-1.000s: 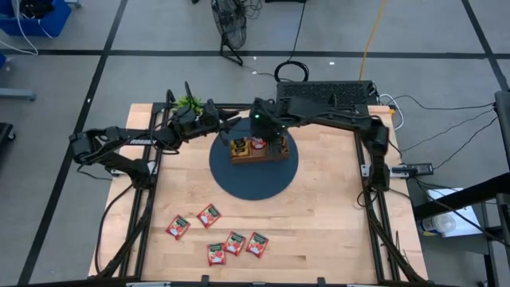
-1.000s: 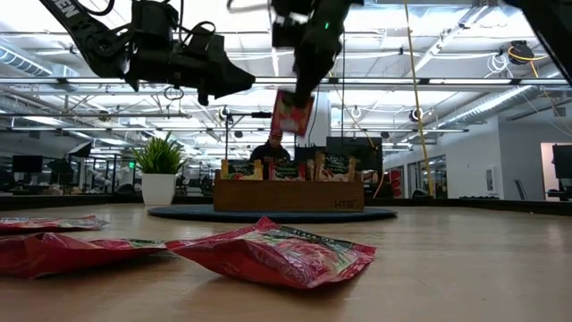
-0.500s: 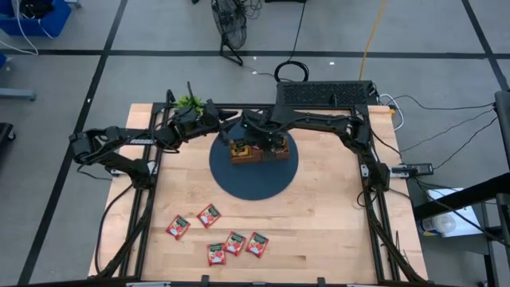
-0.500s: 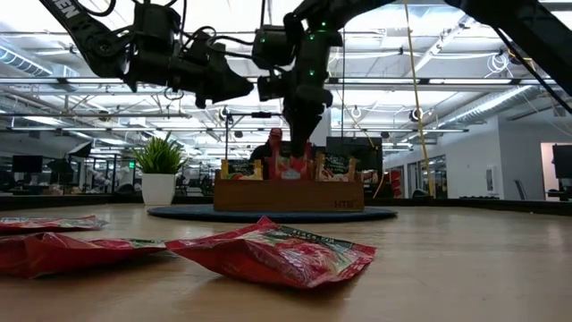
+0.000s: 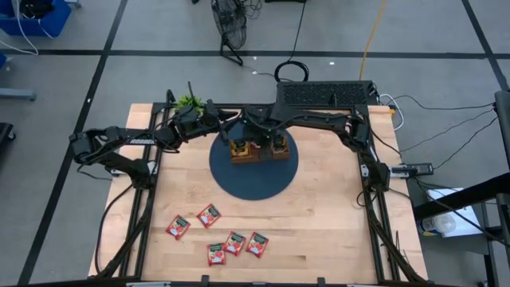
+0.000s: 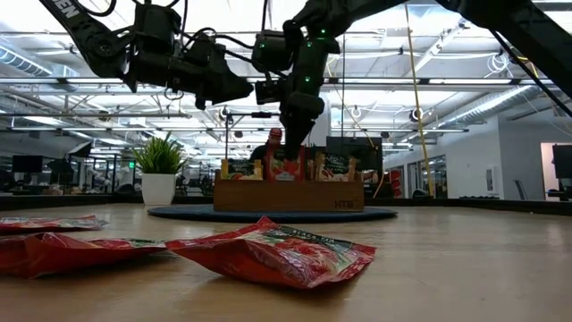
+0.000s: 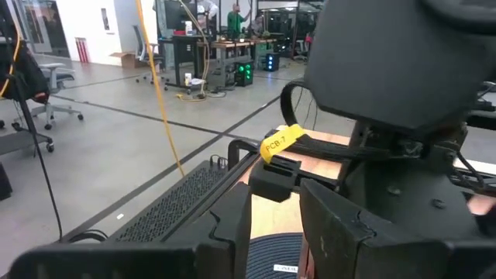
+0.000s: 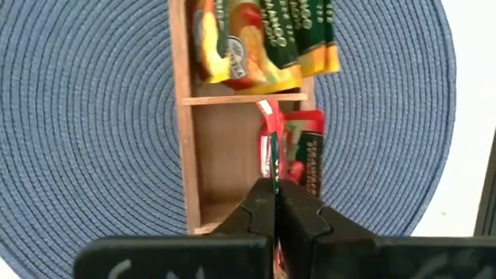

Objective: Pick & Place Tea
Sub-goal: Put the red tea bag into the middle section of the wooden organizer

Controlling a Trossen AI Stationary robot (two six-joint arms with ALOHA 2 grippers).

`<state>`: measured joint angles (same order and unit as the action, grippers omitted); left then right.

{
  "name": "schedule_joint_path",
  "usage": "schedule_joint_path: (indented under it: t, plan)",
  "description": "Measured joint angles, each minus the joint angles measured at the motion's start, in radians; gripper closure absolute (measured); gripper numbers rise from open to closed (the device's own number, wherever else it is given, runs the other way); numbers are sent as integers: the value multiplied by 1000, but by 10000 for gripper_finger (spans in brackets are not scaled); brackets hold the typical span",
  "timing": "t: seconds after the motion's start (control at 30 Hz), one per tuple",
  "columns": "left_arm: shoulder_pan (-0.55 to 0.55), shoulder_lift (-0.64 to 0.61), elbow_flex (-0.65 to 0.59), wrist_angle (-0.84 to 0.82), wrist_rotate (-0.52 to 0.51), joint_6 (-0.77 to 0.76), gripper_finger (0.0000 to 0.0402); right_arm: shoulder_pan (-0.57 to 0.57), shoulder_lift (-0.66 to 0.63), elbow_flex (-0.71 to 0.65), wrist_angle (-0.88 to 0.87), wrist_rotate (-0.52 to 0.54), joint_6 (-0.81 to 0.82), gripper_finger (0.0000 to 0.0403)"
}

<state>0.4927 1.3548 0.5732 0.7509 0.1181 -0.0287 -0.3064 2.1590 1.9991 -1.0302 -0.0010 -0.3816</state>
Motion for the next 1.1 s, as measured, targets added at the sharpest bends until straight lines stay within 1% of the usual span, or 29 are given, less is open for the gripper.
schedule_joint_path:
  t: [0.27,0.43,0.67,0.73,0.83,0.97,1.1]
  plan:
    - [0,0,0,-1,3,0,286,-7,0,-65,18,-4,-1,403]
    - [0,0,0,-1,4,0,286,-7,-2,-124,78,0,-1,403]
    - [-1,0,0,-4,4,-1,286,-7,-3,-133,122,6,0,403]
    - [-1,0,0,-13,5,-1,286,-7,-4,-133,131,32,0,403]
    - [0,0,0,-23,4,-2,286,-7,-4,-133,140,101,-1,400]
    - [-1,0,0,-25,4,-2,286,-6,-5,-134,139,105,-2,373]
    - [0,0,0,-25,4,-1,286,0,-5,-134,140,105,-2,325]
